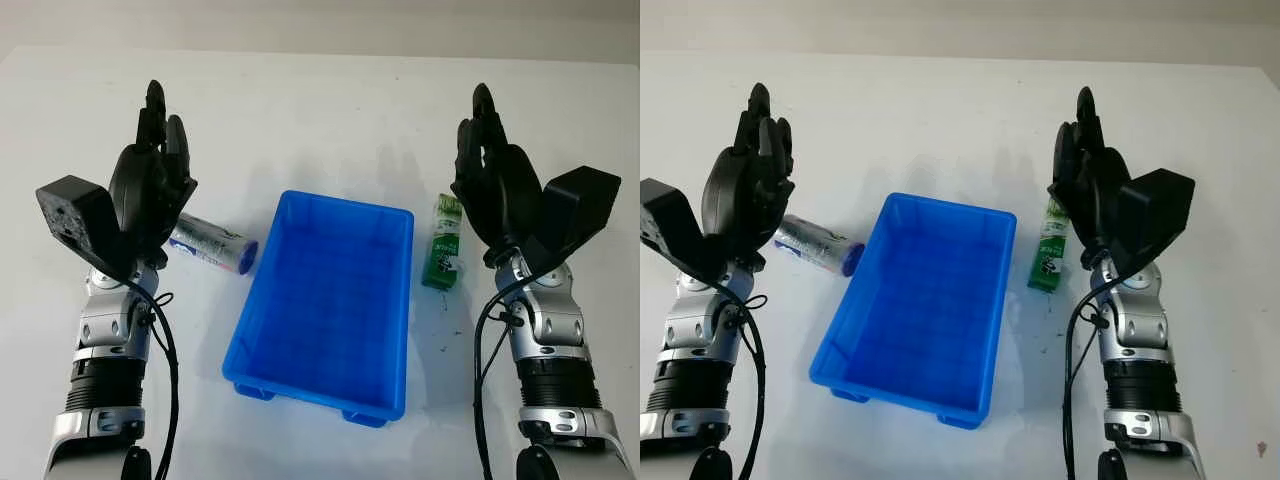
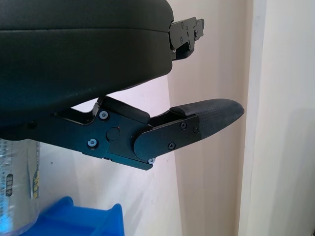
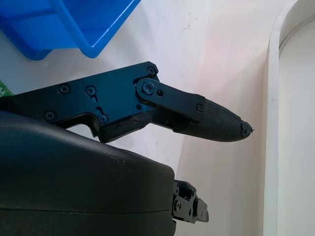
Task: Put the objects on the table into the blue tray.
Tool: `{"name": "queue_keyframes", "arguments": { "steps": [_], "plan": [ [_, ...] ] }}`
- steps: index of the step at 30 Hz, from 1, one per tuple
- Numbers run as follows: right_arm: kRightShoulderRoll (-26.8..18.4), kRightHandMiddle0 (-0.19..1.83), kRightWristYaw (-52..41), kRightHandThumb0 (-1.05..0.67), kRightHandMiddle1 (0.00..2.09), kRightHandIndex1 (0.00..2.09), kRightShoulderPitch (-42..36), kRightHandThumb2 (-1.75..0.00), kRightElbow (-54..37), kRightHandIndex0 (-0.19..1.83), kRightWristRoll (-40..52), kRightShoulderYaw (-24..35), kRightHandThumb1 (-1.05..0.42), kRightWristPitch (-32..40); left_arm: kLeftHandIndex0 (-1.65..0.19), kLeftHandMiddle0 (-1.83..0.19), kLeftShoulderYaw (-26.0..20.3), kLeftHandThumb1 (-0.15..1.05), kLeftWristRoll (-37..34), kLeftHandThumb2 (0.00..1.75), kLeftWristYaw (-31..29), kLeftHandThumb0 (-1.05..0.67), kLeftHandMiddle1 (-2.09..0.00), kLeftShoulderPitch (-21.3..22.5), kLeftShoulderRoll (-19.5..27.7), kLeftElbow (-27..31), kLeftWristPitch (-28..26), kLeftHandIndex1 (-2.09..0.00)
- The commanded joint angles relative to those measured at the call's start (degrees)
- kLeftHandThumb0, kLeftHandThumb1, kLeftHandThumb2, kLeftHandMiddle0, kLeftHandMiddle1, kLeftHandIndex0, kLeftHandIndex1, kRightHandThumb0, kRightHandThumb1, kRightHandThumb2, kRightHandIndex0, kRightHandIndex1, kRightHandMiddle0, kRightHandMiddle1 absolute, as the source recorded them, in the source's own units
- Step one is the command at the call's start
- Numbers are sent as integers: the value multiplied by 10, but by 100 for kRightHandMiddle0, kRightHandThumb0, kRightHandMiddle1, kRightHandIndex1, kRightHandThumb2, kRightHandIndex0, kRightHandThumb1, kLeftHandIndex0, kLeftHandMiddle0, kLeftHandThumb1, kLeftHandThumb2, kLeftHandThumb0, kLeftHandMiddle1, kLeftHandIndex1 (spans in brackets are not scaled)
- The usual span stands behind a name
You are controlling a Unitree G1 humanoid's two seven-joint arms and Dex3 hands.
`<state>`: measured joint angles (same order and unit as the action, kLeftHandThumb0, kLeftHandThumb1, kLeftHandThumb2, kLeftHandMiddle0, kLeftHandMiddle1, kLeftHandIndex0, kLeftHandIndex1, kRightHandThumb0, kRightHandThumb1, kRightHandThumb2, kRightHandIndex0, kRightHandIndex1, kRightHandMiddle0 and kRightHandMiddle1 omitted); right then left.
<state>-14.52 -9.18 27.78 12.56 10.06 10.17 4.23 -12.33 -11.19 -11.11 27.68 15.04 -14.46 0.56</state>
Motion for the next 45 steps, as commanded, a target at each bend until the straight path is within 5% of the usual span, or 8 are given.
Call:
{"name": "queue_keyframes", "arguments": {
  "steps": [1, 14, 22, 31, 35, 39, 45],
  "plan": [
    [2, -19, 1, -75, 0, 0, -11, -75, -15, -19, 0, 1, -105, 4, 19, 19, -1, 105, 1, 70, 1, -75, 0, -11, 3, 13, -5, 0],
    [-19, -19, -17, -75, 0, 0, 18, -71, 22, -19, -3, 6, -105, -4, 19, 19, 4, 105, 6, 71, 5, -75, 0, 13, -1, -17, -3, 0],
    [-111, -16, -132, -72, 2, 1, 70, -32, 59, -17, 6, 22, -105, -73, 19, 19, 0, 105, 1, 70, 5, -76, 0, 18, -2, -28, 6, 0],
    [-226, 15, -206, -53, 38, 20, 138, -5, 83, 23, -57, -7, -88, -59, 19, 19, -1, 105, -1, 70, 2, -75, 0, 13, 0, -23, 7, 0],
    [-274, 18, -213, -43, 61, 26, 146, -4, 70, 39, -143, -54, -78, -115, 19, 19, 0, 105, 1, 70, -2, -76, 0, 16, 6, -24, 2, 0],
    [-324, 42, -199, -42, 33, 19, 163, -5, 85, 46, -263, -116, -74, -224, 19, 19, 0, 105, -2, 70, -13, -75, 0, 21, 11, -28, -2, 0],
    [-380, 50, -148, -26, 11, 11, 195, -5, 114, 47, -458, -211, -73, -342, 19, 19, -2, 105, -8, 71, -22, -73, 0, 32, 7, -42, 3, 0]
  ]
}}
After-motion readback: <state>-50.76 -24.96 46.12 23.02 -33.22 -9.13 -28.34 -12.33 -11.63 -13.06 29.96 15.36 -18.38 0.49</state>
